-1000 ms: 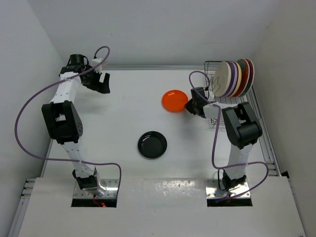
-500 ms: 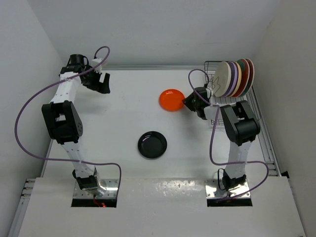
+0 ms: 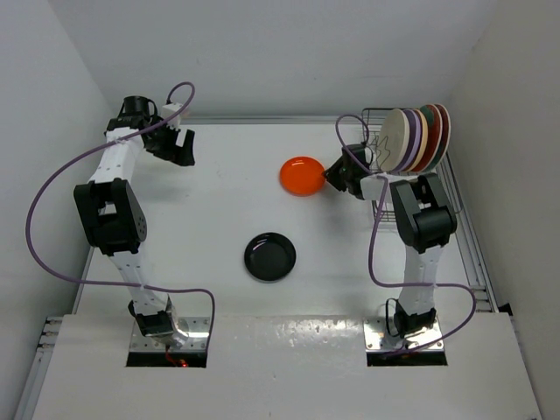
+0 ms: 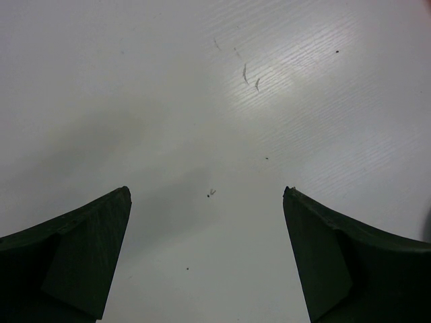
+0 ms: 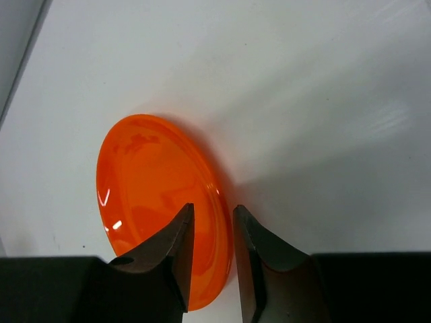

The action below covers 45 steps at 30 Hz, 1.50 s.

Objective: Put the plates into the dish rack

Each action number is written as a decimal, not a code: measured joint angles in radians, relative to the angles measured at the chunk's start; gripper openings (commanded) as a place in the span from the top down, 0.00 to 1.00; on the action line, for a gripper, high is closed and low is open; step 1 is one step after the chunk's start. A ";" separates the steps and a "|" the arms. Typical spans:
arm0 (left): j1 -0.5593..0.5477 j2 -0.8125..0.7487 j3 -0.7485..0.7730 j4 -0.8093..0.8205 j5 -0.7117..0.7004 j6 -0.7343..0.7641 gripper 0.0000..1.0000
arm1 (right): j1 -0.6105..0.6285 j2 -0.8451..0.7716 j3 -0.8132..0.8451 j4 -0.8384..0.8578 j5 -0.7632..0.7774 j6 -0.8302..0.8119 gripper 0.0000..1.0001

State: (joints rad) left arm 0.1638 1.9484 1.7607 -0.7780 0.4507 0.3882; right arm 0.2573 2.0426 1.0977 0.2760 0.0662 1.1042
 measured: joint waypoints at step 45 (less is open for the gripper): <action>0.000 0.000 0.000 -0.001 0.008 0.004 0.00 | 0.166 0.023 0.247 -0.586 0.102 -0.163 0.35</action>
State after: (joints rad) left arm 0.1638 1.9484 1.7607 -0.7788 0.4591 0.3923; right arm 0.4232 2.0651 1.3445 -0.3096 0.1684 0.9409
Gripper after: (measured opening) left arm 0.997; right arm 0.647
